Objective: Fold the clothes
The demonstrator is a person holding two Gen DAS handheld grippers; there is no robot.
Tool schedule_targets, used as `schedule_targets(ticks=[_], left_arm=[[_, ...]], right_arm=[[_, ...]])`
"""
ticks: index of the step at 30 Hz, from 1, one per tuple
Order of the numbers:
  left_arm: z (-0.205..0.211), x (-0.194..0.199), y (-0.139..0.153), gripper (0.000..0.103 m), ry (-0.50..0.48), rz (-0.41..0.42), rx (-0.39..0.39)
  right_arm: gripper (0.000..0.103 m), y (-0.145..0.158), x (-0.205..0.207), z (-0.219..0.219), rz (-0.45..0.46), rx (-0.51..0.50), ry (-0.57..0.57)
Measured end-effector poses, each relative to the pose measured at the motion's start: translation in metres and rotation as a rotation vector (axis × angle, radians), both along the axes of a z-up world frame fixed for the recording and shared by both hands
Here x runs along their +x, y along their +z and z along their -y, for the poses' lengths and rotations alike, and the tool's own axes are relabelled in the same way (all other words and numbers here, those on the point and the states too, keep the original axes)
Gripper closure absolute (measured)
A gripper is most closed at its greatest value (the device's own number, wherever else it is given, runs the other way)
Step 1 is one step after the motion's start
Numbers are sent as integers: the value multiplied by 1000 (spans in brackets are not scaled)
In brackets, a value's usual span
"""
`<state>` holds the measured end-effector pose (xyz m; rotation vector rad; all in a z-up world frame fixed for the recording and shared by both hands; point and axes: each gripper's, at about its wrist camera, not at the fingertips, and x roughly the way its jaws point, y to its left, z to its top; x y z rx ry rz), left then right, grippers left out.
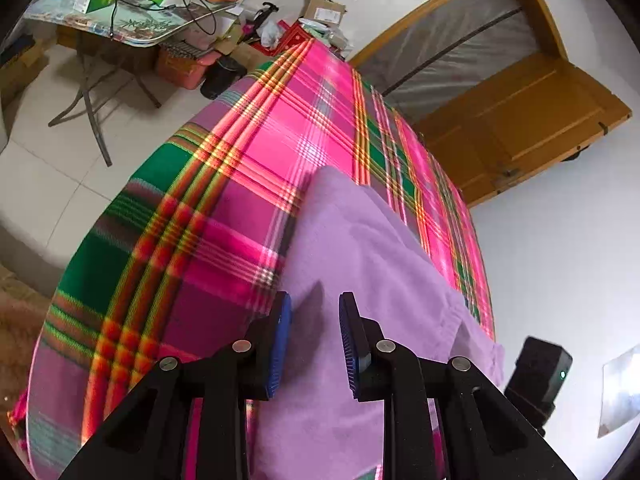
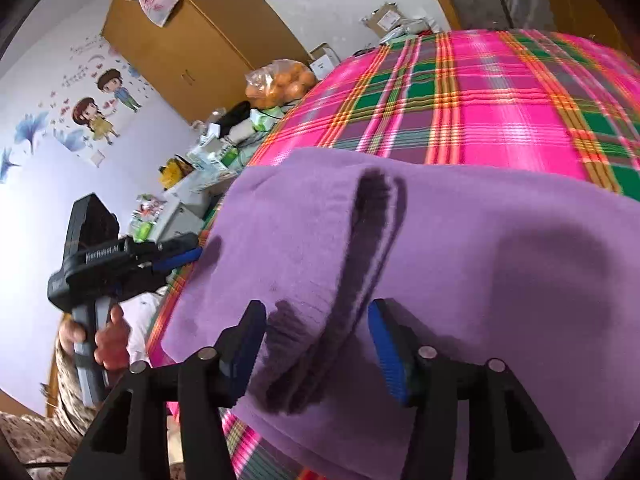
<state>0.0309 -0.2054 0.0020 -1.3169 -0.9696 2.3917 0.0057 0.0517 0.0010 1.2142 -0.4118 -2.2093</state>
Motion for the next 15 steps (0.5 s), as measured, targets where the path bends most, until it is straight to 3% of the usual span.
schedule_targets(ticks=[6, 10, 15], left_arm=[[-6, 3, 0, 79, -2, 3, 15], [-10, 1, -2, 79, -7, 13, 15], [-14, 0, 1, 79, -12, 15, 17]], right_arm=[[48, -4, -22, 6, 37, -45, -20], [83, -5, -26, 9, 38, -69, -10], [86, 13, -22, -1, -23, -102, -1]])
